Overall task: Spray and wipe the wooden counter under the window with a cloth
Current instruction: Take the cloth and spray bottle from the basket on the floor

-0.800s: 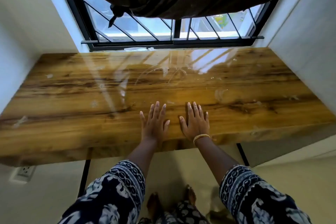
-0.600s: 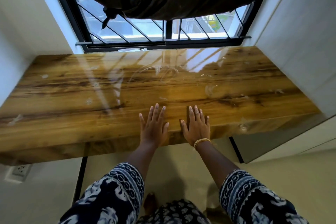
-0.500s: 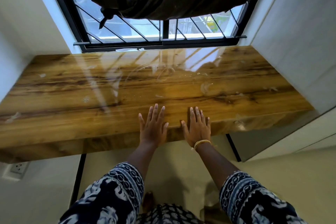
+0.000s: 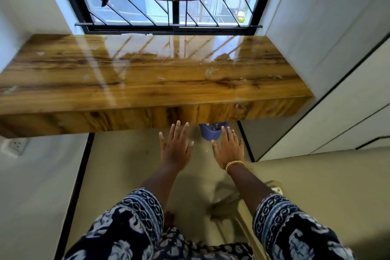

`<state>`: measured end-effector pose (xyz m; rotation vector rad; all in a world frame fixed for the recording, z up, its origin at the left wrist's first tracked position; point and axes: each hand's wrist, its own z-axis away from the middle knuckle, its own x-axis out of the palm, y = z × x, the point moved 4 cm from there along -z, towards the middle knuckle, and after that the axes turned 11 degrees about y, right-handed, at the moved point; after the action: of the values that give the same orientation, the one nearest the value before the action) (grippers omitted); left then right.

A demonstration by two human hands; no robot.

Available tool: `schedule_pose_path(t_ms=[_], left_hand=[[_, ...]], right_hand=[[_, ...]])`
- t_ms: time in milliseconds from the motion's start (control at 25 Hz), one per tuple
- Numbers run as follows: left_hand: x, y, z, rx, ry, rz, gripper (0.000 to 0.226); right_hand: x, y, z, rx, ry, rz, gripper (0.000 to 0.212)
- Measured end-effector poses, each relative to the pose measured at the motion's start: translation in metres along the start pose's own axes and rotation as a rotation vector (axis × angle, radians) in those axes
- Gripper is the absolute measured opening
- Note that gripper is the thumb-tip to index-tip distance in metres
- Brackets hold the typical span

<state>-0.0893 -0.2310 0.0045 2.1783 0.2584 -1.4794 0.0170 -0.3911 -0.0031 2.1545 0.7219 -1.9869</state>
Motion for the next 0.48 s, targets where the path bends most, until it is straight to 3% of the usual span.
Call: schedule_pose_path(t_ms=[480], left_hand=[[0.022,0.019,0.086,0.070,-0.222,0.001,0.066]], right_hand=[[0.026,0.067,0.122,0.270,-0.082,-0.043,0.064]])
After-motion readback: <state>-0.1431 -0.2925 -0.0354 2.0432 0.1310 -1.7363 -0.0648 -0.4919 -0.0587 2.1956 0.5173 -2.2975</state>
